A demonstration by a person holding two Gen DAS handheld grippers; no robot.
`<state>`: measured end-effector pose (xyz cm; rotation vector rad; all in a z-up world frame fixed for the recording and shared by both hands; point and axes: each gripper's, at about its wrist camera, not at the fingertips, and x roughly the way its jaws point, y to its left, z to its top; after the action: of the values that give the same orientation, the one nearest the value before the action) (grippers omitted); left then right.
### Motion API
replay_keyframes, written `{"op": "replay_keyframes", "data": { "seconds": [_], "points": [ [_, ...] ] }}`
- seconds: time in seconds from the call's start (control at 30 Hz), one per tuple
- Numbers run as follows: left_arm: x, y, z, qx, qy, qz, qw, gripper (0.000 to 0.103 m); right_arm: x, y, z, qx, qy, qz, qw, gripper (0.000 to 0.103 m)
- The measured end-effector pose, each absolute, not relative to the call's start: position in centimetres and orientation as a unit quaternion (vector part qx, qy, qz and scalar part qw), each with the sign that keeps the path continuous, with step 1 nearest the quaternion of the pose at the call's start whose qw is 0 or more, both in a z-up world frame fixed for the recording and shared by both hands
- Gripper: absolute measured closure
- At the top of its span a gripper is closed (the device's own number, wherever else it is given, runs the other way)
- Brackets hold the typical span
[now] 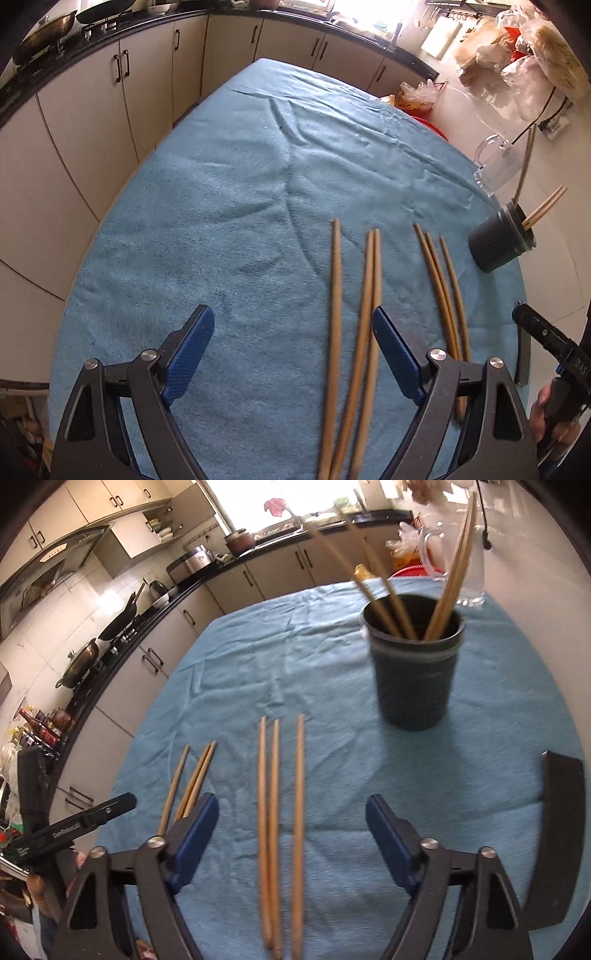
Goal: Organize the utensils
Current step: 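Move the right tool back over the remaining chopsticks and close on one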
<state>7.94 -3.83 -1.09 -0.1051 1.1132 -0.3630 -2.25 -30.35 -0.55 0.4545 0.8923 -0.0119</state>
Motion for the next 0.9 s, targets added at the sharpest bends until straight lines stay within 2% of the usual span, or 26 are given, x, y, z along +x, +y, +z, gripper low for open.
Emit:
{"op": "replay_keyframes", "data": {
  "seconds": [0.03,0.1,0.13,0.17,0.23,0.3,0.4,0.57,0.9],
  "points": [
    [8.0,-4.0,-1.2,-0.049,0.526,-0.173,0.831,0.021,-2.0,-30.0,-0.7,0.222,0.43,-0.002,0.875,0.033],
    [8.3,-4.5,-1.5,-0.045,0.529,-0.18,0.828,0.027,-1.6,-29.3,-1.1,0.224,0.436,0.003,0.871,0.038],
    [8.4,-4.8,-1.6,-0.041,0.531,-0.181,0.827,0.031,-1.3,-29.1,-1.3,0.223,0.438,0.003,0.871,0.047],
    [8.5,-5.2,-1.8,-0.038,0.534,-0.184,0.825,0.033,-1.1,-29.0,-1.5,0.224,0.441,0.001,0.869,0.05],
    [8.6,-6.0,-2.2,-0.03,0.536,-0.19,0.822,0.044,-0.7,-28.9,-1.8,0.232,0.446,0.002,0.865,0.062],
    [8.8,-6.8,-2.6,-0.023,0.54,-0.194,0.819,0.048,-0.4,-29.0,-2.0,0.239,0.448,0.004,0.861,0.069],
    [9.1,-7.6,-3.4,-0.012,0.545,-0.188,0.817,0.062,0.4,-28.8,-2.1,0.24,0.452,0.013,0.859,0.072],
    [9.9,-8.2,-3.4,0.0,0.538,-0.175,0.825,0.065,2.4,-27.8,-2.2,0.235,0.463,0.033,0.854,0.074],
    [10.6,-7.6,-3.5,0.007,0.546,-0.163,0.822,0.081,7.5,-26.6,-4.0,0.211,0.5,0.041,0.839,0.08]
  ]
}}
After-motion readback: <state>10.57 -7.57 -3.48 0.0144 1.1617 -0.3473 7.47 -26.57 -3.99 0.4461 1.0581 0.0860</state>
